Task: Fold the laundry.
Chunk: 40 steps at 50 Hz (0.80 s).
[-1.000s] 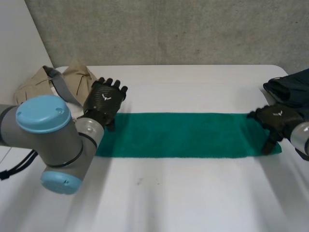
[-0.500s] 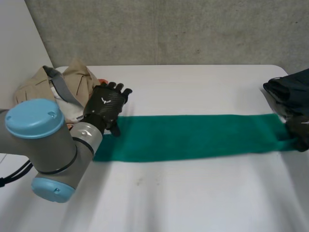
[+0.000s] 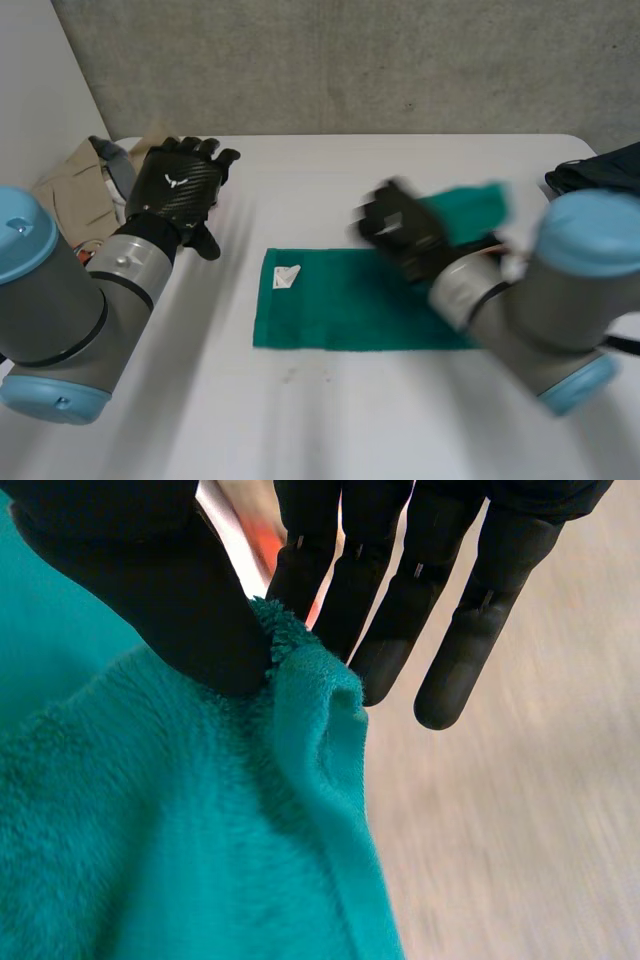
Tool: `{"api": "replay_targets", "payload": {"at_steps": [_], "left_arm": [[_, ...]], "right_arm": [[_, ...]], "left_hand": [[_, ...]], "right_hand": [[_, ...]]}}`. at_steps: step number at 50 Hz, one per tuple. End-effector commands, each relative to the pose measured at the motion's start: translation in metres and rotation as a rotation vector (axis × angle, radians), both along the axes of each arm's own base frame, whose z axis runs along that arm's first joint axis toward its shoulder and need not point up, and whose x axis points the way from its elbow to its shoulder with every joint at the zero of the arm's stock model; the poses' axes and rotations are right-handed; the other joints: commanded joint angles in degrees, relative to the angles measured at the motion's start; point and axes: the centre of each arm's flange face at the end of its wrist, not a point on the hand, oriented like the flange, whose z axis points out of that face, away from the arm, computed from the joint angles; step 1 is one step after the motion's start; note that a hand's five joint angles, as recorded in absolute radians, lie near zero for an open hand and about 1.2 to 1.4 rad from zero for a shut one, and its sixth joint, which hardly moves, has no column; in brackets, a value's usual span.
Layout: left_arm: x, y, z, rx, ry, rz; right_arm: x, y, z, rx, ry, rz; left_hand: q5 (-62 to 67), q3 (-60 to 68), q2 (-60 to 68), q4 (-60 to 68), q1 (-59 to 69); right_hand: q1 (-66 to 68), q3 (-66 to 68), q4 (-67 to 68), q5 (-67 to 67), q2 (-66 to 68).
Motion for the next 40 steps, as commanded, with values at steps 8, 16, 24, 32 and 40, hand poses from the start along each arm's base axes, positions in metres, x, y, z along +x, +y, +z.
{"api": "replay_targets", "payload": {"at_steps": [8,16,24,32,40], "left_arm": [[-0.008,0.007,-0.013,0.035,-0.014,-0.029],[-0.016,0.004,-0.006,0.004,0.001,-0.046],[-0.035,0.012,-0.005,-0.007,0.006,-0.101],[-0.041,0.017,-0.011,0.005,-0.005,-0.123],[-0.041,0.021,-0.006,-0.001,-0.003,-0.124]], "right_arm": [[0.074,0.085,-0.066,0.007,0.083,0.271],[0.016,0.028,-0.007,0.216,-0.168,-0.137],[-0.049,0.001,-0.034,0.534,-0.166,-0.384],[-0.1,-0.032,-0.066,0.512,-0.015,-0.533],[-0.086,-0.042,-0.032,0.323,-0.02,-0.481]], "left_hand": [[-2.83,-2.08,-1.73,-1.6,-1.03],[-2.83,-2.08,-1.73,-1.6,-1.03],[-2.83,-2.08,-1.73,-1.6,-1.03],[-2.83,-2.08,-1.73,-1.6,-1.03],[-2.83,-2.08,-1.73,-1.6,-1.03]], "right_hand": [[-24.97,-29.17,-29.45,-27.14,-28.27],[-54.19,-58.38,-58.66,-56.35,-57.49],[-54.19,-58.38,-58.66,-56.35,-57.49],[15.76,11.56,11.29,13.59,12.46],[15.81,11.62,11.34,13.65,12.51]]}}
